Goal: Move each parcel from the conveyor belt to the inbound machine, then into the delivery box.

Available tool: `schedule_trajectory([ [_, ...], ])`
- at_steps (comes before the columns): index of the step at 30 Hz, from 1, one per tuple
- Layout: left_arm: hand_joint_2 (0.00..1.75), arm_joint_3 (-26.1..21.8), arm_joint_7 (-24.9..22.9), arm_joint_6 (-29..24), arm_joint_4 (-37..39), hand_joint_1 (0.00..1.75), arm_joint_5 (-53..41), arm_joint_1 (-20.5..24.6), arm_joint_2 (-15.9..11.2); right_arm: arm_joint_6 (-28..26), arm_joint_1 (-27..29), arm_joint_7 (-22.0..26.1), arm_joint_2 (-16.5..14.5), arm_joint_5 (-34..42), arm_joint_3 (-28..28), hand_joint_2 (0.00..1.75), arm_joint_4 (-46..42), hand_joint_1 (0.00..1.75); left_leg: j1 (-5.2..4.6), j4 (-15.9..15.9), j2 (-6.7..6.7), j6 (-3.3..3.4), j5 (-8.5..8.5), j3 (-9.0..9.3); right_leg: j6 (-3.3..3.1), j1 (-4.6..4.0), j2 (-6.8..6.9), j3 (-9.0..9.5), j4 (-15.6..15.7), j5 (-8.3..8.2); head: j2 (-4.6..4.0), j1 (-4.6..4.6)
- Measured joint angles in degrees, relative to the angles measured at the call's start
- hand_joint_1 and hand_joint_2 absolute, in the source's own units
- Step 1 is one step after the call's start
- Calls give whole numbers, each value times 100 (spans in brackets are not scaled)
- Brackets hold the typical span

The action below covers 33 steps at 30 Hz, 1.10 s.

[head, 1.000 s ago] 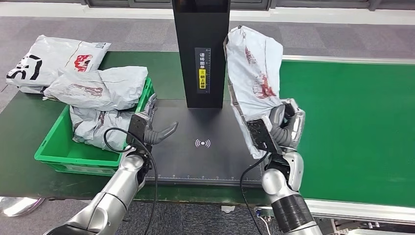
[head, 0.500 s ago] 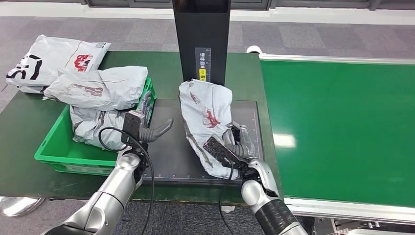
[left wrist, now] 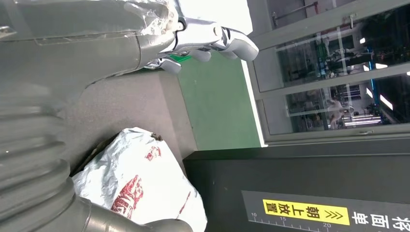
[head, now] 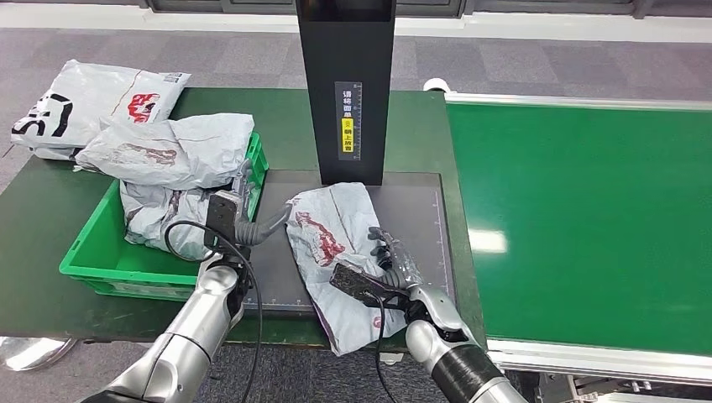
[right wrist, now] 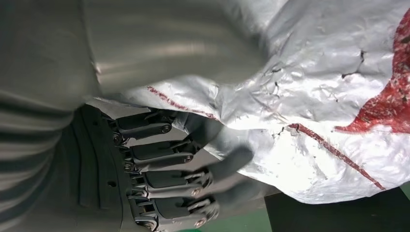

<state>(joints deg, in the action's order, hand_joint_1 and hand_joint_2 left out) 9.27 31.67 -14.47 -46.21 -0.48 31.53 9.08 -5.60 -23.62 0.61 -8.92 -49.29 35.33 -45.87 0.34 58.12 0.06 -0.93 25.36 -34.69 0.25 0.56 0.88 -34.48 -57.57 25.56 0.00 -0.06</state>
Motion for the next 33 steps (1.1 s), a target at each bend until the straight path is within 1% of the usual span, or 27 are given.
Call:
schedule_trajectory([
  [19,175,0,0,-7,-19,0,1,-34,-14,-6,-73,-1,11,2,63,175,137,0,0,0,2,0,0,1,0,0,-1,0,0,0,0,0],
  [24,175,0,-17,-72,-84,0,1,-68,-17,-125,-72,-82,11,21,63,175,137,0,0,0,2,0,0,1,0,0,-1,0,0,0,0,0],
  [27,175,0,-45,-140,-151,0,-15,-119,-21,-372,-59,-103,11,39,60,175,115,0,0,0,3,0,0,1,0,0,-2,0,0,0,0,-1],
  [29,175,0,-46,-178,-217,0,-49,-177,-22,-720,-32,-15,10,100,21,175,27,0,0,0,5,0,0,1,0,0,-3,-1,0,0,0,0],
  [33,175,0,-75,-209,-371,0,-297,-310,-22,-1565,52,467,10,452,-211,175,-334,0,0,0,7,0,0,1,0,0,-5,-5,0,0,0,-1],
])
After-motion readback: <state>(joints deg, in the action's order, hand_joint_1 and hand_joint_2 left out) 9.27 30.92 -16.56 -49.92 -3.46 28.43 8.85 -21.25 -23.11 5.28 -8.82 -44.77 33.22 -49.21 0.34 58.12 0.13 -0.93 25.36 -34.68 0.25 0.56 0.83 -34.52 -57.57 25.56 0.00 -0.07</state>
